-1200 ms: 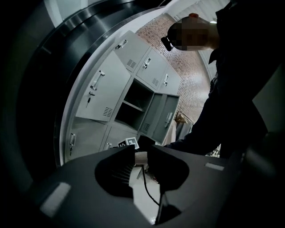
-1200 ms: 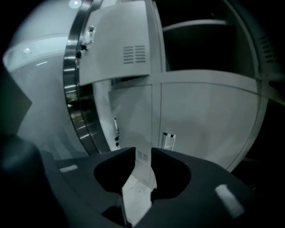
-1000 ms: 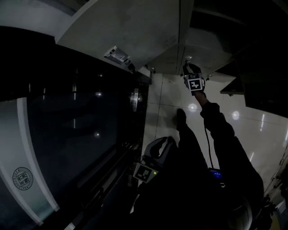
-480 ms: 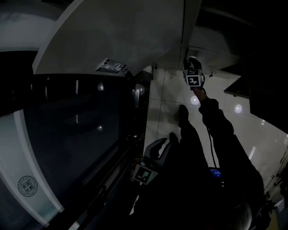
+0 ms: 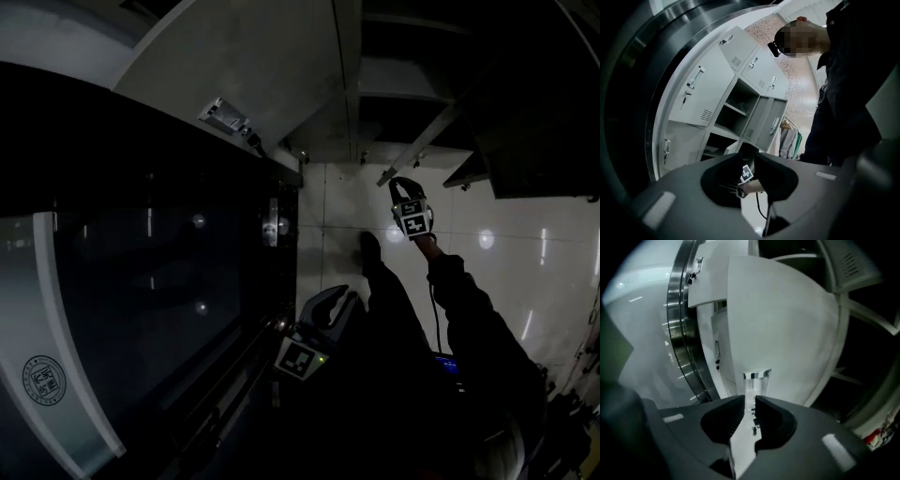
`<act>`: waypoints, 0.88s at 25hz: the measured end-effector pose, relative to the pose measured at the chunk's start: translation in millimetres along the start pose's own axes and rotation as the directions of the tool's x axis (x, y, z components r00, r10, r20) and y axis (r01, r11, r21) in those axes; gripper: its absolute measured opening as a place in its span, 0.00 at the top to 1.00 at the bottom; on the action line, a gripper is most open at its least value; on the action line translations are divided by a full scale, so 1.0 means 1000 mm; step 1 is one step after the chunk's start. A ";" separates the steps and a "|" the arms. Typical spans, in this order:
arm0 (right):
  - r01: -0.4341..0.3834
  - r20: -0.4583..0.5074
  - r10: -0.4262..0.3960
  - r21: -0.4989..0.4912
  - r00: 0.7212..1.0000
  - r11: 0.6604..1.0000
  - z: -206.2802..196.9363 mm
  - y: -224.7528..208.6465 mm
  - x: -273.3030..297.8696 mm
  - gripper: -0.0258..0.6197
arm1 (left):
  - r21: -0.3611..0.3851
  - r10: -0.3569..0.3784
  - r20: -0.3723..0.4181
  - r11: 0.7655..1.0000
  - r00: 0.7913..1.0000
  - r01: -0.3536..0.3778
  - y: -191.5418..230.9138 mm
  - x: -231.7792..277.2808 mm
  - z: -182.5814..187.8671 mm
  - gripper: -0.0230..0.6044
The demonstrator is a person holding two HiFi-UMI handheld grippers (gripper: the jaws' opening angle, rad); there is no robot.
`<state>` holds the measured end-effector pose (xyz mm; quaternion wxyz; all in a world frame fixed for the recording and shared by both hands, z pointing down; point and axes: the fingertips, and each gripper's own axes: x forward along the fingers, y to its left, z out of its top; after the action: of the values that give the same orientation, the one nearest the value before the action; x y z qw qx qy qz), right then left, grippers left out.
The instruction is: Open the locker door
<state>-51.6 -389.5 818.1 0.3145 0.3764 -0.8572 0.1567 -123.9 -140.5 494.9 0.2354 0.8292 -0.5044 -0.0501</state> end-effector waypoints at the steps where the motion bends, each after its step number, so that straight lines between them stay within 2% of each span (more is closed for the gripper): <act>1: 0.027 -0.021 -0.026 0.021 0.999 0.999 -0.018 -0.002 -0.020 0.86 | 0.008 -0.015 0.010 1.000 1.000 0.015 -0.007 -0.008 -0.002 0.84; 3: 0.055 -0.030 -0.054 0.025 0.998 0.998 -0.040 0.002 -0.062 0.86 | 0.034 -0.057 0.034 0.998 0.998 0.056 -0.023 -0.024 -0.009 0.84; 5: 0.048 -0.001 -0.047 0.025 0.999 0.999 -0.053 0.024 -0.111 0.86 | 0.063 -0.106 0.051 0.993 0.993 0.103 -0.045 -0.043 -0.017 0.84; 10: -0.041 0.153 0.029 0.072 0.988 0.997 -0.068 0.123 -0.255 0.82 | 0.112 -0.205 0.045 0.974 0.978 0.199 -0.110 -0.105 -0.053 0.88; 15: -0.129 0.280 0.088 0.131 0.956 0.983 -0.074 0.196 -0.380 0.84 | 0.123 -0.275 0.015 0.955 0.961 0.271 -0.163 -0.147 -0.085 0.88; 19: -0.140 0.362 0.079 0.145 0.929 0.980 -0.072 0.221 -0.452 0.85 | 0.092 -0.306 -0.019 0.948 0.952 0.306 -0.195 -0.159 -0.105 0.88; 22: -0.140 0.391 0.062 0.173 0.918 0.975 -0.083 0.222 -0.490 0.81 | 0.112 -0.335 -0.025 0.935 0.942 0.336 -0.220 -0.159 -0.114 0.88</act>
<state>72.4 68.2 551.2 0.0936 0.3841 -0.9007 0.1803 14.5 118.6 474.1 0.1767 0.9154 -0.3571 -0.0581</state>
